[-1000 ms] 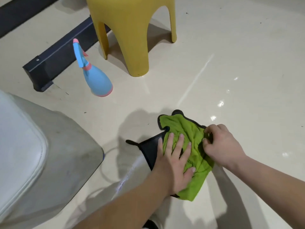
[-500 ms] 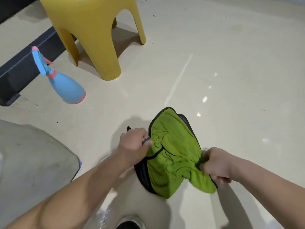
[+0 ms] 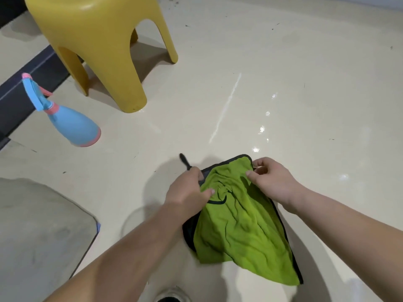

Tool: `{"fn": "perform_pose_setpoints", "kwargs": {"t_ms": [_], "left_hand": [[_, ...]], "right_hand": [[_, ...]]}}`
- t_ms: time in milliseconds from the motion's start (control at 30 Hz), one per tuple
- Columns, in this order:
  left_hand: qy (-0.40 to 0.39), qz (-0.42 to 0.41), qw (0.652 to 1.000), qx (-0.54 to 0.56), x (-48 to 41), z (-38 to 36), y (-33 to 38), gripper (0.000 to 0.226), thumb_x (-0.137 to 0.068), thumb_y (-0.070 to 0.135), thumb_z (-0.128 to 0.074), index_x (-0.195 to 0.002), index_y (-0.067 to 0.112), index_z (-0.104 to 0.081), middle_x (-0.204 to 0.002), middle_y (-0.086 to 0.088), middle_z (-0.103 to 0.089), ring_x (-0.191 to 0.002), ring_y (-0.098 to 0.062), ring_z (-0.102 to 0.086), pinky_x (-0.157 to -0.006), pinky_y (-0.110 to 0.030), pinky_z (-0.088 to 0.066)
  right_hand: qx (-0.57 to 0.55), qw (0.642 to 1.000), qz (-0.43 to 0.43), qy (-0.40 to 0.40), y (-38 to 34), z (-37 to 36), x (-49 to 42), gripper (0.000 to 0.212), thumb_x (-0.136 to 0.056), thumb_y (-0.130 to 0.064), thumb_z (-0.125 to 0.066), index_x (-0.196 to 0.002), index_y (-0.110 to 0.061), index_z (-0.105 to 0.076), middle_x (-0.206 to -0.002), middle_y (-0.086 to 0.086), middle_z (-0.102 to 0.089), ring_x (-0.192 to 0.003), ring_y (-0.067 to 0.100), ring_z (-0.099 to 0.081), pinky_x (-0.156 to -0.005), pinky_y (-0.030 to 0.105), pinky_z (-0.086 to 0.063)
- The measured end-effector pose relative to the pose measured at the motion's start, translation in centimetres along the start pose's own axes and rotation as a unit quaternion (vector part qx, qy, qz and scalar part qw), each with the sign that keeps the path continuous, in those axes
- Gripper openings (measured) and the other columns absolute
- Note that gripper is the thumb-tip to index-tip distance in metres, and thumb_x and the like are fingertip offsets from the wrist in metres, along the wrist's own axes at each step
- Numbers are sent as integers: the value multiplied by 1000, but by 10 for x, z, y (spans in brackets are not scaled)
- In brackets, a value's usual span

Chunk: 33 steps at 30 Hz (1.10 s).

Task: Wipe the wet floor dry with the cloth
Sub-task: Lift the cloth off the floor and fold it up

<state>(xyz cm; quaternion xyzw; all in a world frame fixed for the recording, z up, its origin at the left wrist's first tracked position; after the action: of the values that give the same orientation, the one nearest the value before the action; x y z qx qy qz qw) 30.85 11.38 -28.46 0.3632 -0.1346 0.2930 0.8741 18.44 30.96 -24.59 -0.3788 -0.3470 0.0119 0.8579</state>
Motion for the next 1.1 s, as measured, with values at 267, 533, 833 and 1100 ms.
{"fn": "perform_pose_setpoints", "kwargs": {"t_ms": [267,533,833,1100], "left_hand": [[-70,-165,981,77,60,9,20,17,-91,18,-68,-100,32,-71,-100,14,-58,-93,1,-56,-81,-17,-41],[-50,-41,991,118,4,31,1,25,-85,7,-55,-88,30,-66,-89,11,-67,-77,-14,-66,-70,-33,-58],[-35,-151,985,-75,-34,22,4,23,-86,0,-57,-97,21,-57,-129,1,-47,-94,-28,-62,-86,-41,-52],[-46,-126,967,-217,-26,24,8,21,-89,16,-58,-98,33,-48,-105,6,-59,-99,-22,-42,-80,-35,-33]], "right_hand": [[34,998,24,-43,-5,-18,0,18,-91,-31,-73,-105,-21,-68,-81,-9,-65,-77,13,-64,-78,30,-53],[-50,998,-28,27,4,0,-4,22,-77,-7,-67,-77,-16,-48,-70,0,-52,-61,21,-47,-53,28,-37],[157,987,44,9,8,1,-16,49,-83,-8,-62,-128,-24,-60,-113,-2,-55,-89,21,-58,-70,23,-46],[280,949,141,43,19,2,-16,16,-80,-26,-71,-81,-35,-58,-108,-8,-50,-106,20,-51,-87,36,-52]]}}
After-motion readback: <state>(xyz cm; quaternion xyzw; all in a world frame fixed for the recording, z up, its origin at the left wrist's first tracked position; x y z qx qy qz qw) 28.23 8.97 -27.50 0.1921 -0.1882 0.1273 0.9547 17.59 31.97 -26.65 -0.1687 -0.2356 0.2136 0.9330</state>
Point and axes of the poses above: each hand's wrist, its own x-axis away from the middle knuckle, its own z-axis out of the back of the hand, y = z × x, the point moved 2 cm from there along -x, towards the middle knuckle
